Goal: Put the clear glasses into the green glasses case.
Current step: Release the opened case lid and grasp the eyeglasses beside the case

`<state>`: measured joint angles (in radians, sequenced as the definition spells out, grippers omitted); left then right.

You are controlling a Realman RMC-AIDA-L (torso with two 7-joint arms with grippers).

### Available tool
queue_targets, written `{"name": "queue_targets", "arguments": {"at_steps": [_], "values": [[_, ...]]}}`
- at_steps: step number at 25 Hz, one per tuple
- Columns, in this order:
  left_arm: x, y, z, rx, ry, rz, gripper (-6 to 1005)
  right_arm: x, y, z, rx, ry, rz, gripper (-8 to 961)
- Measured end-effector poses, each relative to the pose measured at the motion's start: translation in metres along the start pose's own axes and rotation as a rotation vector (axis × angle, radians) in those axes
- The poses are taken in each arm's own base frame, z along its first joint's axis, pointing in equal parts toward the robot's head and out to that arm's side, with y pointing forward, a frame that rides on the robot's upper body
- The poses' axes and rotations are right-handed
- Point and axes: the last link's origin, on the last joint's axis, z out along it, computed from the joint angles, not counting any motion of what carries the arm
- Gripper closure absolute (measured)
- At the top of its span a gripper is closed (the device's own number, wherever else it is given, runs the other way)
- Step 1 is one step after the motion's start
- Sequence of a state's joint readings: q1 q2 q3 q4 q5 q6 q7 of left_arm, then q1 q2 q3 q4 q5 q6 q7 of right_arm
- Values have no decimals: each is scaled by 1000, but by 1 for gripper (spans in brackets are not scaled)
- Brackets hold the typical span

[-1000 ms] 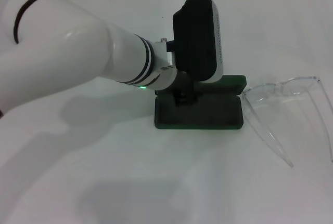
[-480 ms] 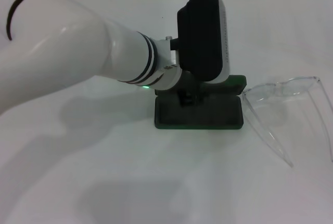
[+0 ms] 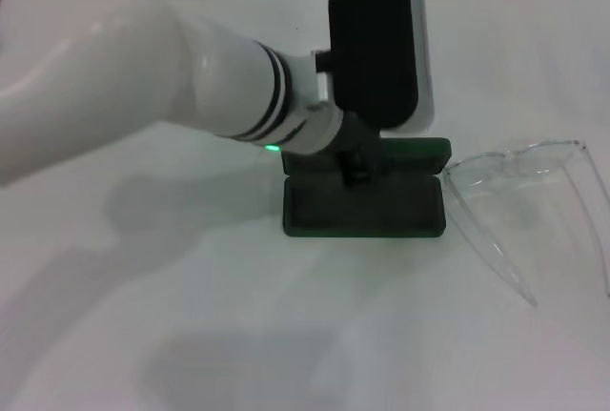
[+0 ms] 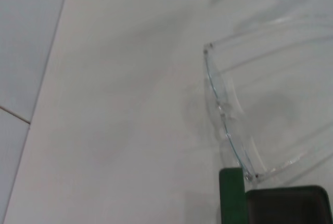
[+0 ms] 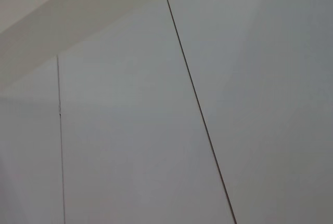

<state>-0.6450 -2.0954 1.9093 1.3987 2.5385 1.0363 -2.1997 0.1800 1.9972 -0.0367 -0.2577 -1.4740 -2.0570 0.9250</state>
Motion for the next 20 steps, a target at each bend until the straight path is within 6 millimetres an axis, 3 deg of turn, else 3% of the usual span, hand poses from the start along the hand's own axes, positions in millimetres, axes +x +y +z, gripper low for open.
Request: {"name": "queue_targets", "arguments": {"at_steps": [5, 8, 11, 15, 18, 20], "values": [[19, -6, -26, -61, 131, -89, 581, 0, 2, -1, -4, -8, 7, 266], [28, -11, -55, -76, 275, -154, 484, 0, 4, 0, -36, 9, 8, 277], [27, -18, -89, -30, 403, -243, 485, 2, 11, 11, -201, 101, -22, 288], [15, -26, -137, 33, 585, -386, 502, 4, 12, 37, -442, 313, 1, 303], [-10, -32, -177, 41, 788, -540, 528, 11, 16, 75, -666, 613, 60, 315], [-31, -28, -195, 31, 901, -599, 545, 15, 20, 95, -744, 712, 43, 322]]}}
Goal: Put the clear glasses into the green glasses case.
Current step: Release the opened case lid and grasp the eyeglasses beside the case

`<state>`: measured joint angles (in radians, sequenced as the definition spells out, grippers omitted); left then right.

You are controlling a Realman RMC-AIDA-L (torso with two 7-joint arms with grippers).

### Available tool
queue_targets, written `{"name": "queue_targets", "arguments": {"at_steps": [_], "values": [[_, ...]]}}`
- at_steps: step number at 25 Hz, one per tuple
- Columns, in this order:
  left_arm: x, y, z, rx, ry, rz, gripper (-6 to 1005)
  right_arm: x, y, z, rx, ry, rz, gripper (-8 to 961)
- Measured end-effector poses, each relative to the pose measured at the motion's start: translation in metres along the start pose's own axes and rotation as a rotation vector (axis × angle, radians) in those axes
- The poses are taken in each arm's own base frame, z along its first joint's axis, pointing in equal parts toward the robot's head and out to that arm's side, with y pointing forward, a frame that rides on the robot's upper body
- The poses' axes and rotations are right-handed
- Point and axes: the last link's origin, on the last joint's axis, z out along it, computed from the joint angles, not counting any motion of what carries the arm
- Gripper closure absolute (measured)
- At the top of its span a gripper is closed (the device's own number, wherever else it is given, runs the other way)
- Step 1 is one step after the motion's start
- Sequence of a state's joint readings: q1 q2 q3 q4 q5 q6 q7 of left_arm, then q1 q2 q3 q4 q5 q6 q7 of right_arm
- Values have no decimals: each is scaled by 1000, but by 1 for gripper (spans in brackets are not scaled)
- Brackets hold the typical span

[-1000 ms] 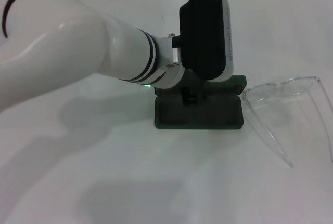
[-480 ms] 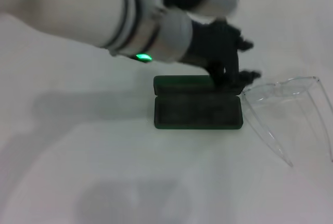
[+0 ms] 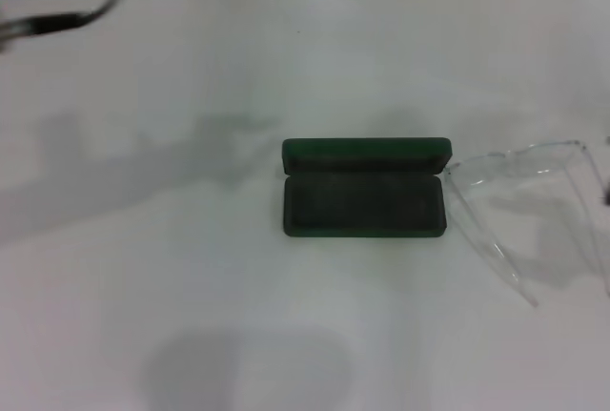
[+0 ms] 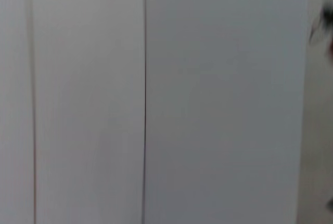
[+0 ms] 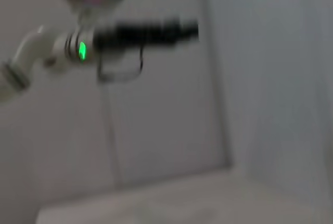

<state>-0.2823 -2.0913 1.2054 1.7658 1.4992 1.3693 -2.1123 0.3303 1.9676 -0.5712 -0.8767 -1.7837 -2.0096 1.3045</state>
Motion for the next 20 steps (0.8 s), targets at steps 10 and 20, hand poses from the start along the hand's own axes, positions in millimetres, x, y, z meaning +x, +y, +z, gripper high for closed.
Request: {"name": "queue_targets", "arguments": {"at_steps": [10, 20], "values": [[-47, -13, -63, 15, 129, -133, 793, -93, -47, 30, -17, 529, -197, 375], [-88, -26, -106, 63, 354, -239, 843, -129, -78, 84, -80, 896, -230, 476]]}}
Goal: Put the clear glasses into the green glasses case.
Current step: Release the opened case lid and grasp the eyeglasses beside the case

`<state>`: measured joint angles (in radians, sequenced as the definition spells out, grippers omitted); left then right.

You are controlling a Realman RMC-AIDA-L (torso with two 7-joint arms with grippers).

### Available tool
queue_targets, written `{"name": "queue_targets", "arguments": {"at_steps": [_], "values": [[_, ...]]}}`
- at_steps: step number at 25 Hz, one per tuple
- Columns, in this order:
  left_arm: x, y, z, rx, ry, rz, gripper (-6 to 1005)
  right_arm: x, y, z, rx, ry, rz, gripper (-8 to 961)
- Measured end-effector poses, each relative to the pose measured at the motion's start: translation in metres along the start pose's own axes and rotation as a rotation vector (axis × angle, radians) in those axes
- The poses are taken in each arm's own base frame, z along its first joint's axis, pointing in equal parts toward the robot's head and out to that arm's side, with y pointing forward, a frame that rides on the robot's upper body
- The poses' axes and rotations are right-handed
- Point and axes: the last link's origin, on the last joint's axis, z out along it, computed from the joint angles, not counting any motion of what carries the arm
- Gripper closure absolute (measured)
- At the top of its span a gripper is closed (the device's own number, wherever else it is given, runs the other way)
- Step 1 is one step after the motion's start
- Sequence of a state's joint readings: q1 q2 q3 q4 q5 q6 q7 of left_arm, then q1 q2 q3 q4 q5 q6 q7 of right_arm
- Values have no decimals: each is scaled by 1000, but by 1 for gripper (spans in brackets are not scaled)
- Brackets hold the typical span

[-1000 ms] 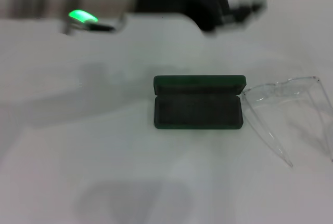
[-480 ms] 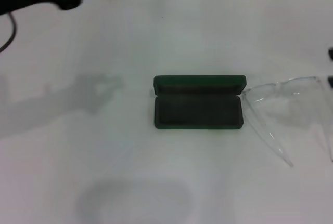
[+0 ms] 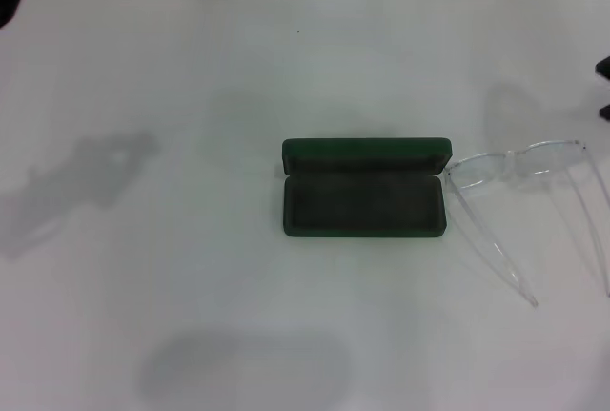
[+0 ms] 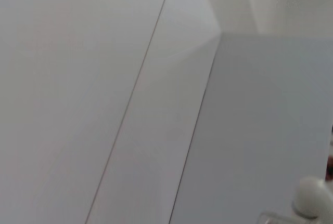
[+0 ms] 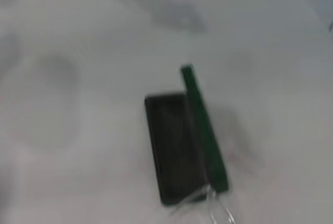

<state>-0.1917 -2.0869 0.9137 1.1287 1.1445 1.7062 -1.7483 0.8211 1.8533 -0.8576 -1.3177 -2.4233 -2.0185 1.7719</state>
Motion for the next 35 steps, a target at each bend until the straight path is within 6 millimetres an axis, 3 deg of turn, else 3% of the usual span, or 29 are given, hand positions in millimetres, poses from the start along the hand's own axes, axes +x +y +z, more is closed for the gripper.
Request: {"name": "queue_targets", "arguments": {"at_steps": [6, 13, 19, 35], "values": [[-12, 4, -6, -31, 14, -29, 843, -16, -11, 44, -20, 144, -102, 486], [-33, 4, -11, -49, 43, -63, 842, -19, -19, 87, -11, 237, -160, 499], [-38, 0, -11, -40, 56, -71, 842, -15, -21, 108, -26, 284, -181, 510], [-36, -4, -12, -24, 57, -52, 842, -19, -27, 142, -28, 294, -236, 538]]}}
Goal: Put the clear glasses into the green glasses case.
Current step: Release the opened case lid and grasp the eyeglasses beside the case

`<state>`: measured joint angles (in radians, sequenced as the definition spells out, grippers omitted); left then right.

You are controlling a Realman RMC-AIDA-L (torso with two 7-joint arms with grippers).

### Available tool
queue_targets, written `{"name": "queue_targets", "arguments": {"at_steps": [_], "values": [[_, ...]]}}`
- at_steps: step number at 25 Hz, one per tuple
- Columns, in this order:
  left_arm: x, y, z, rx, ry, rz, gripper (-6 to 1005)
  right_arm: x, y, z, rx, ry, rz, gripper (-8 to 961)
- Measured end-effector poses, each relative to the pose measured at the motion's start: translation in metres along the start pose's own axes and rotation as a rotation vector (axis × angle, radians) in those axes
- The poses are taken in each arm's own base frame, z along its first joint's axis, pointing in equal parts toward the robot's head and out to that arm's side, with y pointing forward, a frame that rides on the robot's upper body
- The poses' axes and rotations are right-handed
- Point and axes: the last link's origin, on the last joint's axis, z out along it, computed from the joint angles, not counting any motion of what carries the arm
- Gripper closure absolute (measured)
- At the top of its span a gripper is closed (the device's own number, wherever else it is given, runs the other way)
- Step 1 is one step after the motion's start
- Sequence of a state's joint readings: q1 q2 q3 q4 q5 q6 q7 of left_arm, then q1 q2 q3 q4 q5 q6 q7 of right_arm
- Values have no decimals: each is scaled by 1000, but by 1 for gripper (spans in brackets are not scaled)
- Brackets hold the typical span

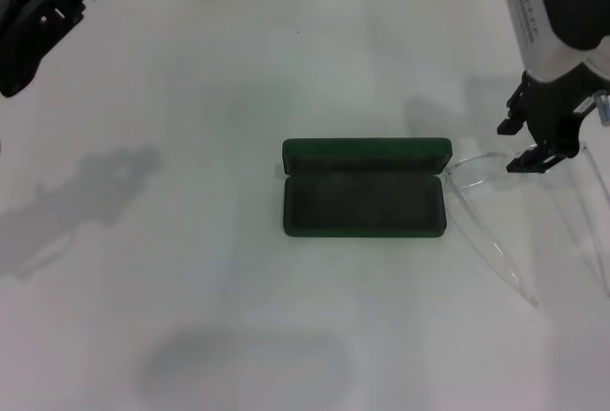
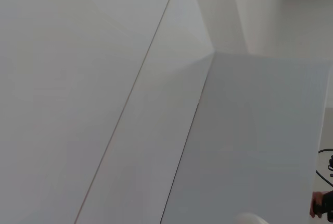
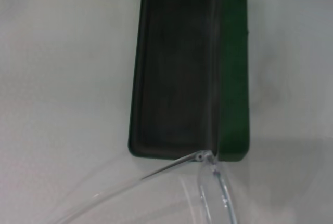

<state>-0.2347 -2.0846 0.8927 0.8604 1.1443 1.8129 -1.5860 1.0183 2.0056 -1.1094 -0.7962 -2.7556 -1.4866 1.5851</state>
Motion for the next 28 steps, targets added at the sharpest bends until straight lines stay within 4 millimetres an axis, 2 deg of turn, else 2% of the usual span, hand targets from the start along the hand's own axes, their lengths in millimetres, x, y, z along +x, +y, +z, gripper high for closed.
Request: {"name": "queue_targets", "arguments": {"at_steps": [7, 28], "values": [[-4, -2, -1, 10, 3, -3, 842, -2, 2, 13, -23, 13, -24, 550], [-13, -5, -3, 27, 14, -23, 843, -2, 5, 26, -31, 38, -37, 595]]}}
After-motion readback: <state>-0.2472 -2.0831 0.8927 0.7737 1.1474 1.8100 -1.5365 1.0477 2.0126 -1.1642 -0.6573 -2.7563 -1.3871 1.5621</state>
